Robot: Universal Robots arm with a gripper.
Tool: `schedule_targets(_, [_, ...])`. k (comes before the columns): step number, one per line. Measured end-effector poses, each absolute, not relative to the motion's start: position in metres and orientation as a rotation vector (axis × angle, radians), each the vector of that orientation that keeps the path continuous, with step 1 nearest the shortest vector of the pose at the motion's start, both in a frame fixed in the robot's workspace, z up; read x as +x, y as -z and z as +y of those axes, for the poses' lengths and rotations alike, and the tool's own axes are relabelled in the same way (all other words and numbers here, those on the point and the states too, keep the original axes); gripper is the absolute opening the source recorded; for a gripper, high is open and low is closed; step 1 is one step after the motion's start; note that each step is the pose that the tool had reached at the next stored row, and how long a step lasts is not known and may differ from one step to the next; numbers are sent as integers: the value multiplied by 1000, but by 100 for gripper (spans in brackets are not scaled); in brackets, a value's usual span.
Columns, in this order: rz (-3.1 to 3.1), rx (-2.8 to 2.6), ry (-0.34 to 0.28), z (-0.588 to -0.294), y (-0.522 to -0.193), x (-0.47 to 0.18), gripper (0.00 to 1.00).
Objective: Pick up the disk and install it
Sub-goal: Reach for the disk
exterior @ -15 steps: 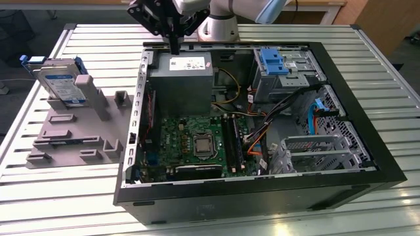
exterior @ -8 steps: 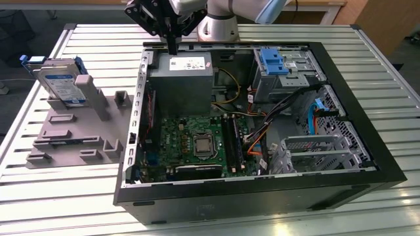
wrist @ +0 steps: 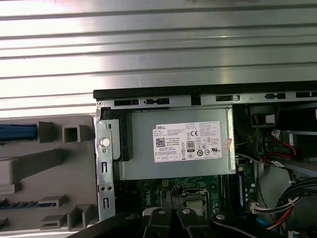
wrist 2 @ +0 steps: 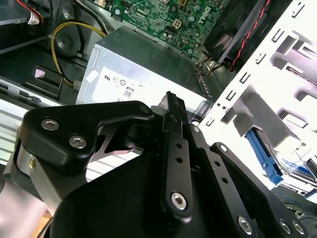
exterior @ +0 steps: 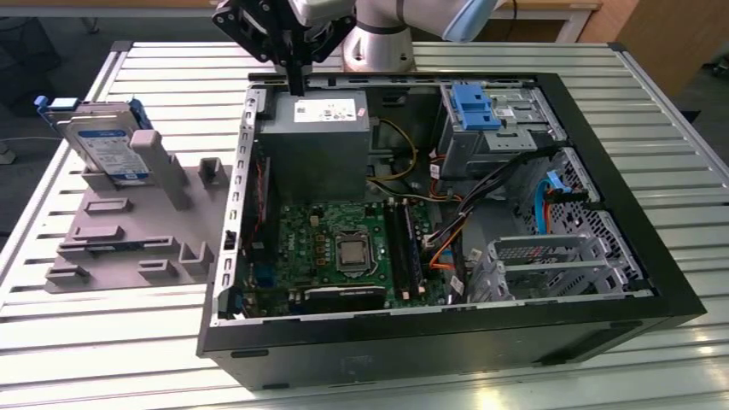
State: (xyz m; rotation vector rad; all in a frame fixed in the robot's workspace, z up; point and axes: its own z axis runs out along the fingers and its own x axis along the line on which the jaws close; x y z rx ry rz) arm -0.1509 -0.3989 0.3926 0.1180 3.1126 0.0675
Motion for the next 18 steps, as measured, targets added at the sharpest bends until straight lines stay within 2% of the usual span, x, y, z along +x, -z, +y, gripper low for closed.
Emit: schedule_targets(18, [3113,118,-68,-399,-393,-155,11])
